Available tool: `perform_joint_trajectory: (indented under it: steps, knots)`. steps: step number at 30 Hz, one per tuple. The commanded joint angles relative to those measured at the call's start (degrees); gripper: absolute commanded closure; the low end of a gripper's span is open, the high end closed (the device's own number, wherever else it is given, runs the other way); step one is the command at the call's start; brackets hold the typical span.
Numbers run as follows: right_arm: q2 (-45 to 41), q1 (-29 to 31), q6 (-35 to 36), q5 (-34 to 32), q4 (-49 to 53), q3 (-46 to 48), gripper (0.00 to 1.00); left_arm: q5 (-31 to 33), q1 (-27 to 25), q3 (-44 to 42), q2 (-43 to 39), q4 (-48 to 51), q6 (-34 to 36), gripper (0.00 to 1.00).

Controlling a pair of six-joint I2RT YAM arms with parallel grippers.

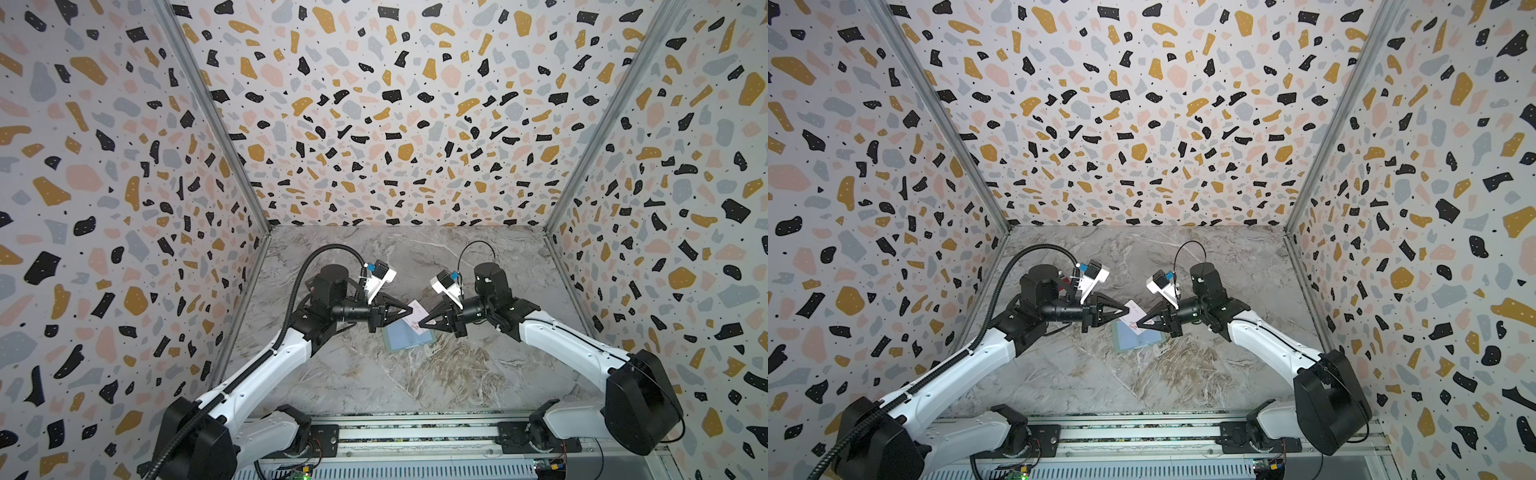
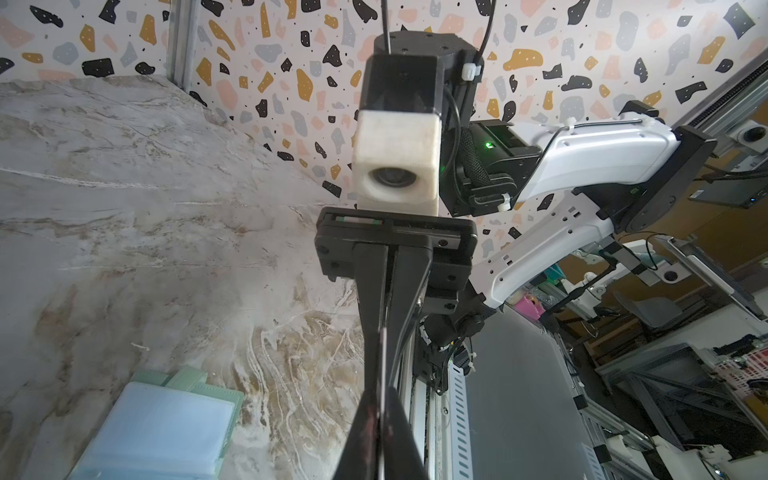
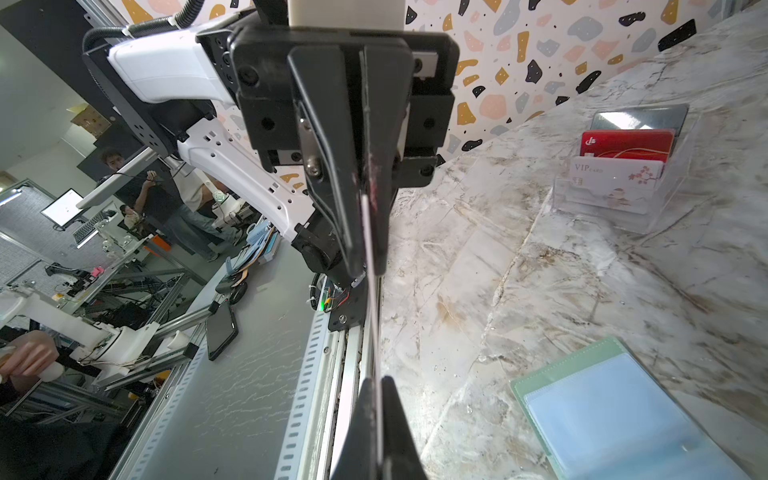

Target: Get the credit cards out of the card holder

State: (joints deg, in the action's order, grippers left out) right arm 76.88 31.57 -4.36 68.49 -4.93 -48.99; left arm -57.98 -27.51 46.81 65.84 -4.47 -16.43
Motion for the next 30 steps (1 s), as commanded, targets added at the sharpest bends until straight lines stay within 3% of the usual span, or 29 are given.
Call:
perform_joint_trajectory:
  steps: [1,4,8,15,19,24,30]
  knots:
    - [0.06,0.24,0.96,-1.9,1.13,-2.01,1.0,-1.67,-0.62,2.23,0.16,-0.98,0.7,0.99]
    - [-0.11,0.15,0.93,-2.77,1.38,-2.12,0.99,-0.94,-0.7,2.76,0.6,-0.73,0.07,1.0]
    - [-0.78,-0.26,0.22,-5.22,0.96,-1.65,0.82,1.15,-0.7,2.69,0.26,-1.33,-0.47,1.0]
    - [-6.63,-3.48,-11.43,-9.32,-15.32,7.08,0.31,8.87,-0.68,-1.7,-0.91,-14.78,-9.31,1.0]
    - [-10.03,-3.84,-19.4,-13.94,-26.82,13.0,0.11,13.91,-0.69,-5.64,-1.17,-30.26,-18.16,1.0]
    - [-9.58,-3.83,-27.24,-15.6,-36.54,16.07,0.08,18.15,-0.71,-9.03,0.71,-46.23,-25.7,1.0]
    - [-8.18,-3.25,-39.2,-20.14,-53.98,20.28,0.18,19.62,-2.29,-9.89,4.17,-56.76,-28.93,1.0]
